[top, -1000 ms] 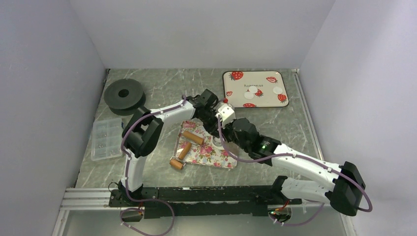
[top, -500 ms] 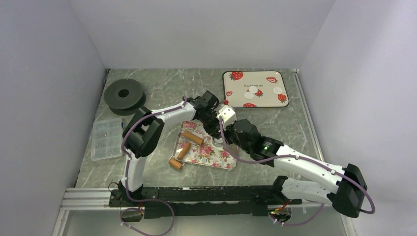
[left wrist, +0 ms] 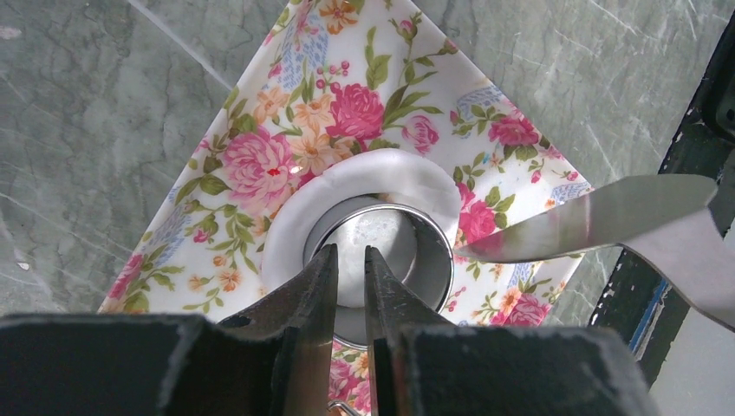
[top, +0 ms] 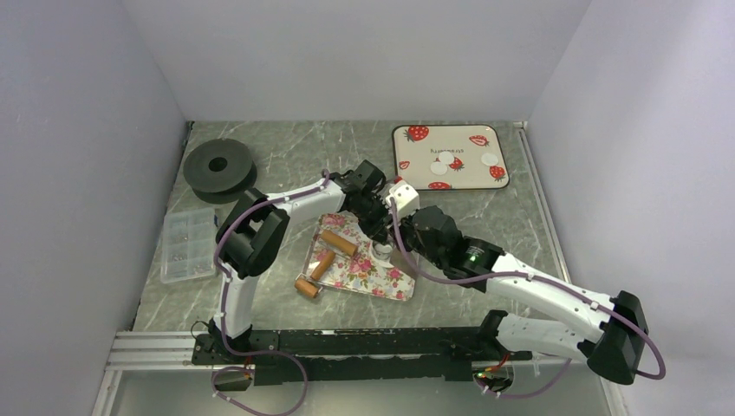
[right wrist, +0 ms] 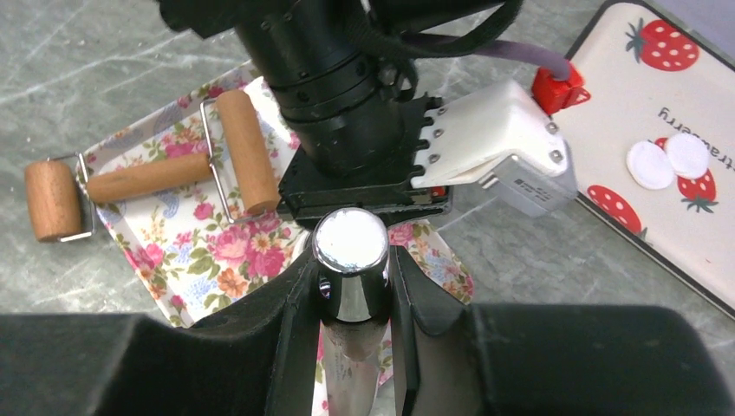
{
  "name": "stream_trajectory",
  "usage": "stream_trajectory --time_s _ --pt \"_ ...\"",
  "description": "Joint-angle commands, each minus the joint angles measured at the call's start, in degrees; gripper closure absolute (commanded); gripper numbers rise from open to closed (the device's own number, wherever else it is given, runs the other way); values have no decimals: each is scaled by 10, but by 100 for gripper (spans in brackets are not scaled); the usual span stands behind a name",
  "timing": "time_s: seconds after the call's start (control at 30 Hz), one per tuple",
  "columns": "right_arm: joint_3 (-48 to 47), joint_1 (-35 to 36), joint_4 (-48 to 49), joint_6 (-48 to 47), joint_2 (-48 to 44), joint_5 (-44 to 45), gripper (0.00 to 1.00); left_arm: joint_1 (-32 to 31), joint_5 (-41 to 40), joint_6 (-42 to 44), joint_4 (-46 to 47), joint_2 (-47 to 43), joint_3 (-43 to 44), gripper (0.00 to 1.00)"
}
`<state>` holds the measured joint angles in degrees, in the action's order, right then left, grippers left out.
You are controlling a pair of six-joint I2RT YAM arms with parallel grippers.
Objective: Roll out the dumpling wrappers from the dough
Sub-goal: Remove the dumpling wrapper from the work surface.
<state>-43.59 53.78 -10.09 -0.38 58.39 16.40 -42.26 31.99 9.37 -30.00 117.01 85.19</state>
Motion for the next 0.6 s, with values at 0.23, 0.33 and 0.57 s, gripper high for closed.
stream_trajectory --time_s 0.23,0.33,0.57 --pt "-47 3 -24 33 25 67 100 -9 3 14 10 -26 -4 78" --pt "-45 3 -20 41 36 69 100 -10 0 18 11 -28 -7 78" --pt "-14 3 24 63 58 96 100 -10 1 20 12 -34 -10 78"
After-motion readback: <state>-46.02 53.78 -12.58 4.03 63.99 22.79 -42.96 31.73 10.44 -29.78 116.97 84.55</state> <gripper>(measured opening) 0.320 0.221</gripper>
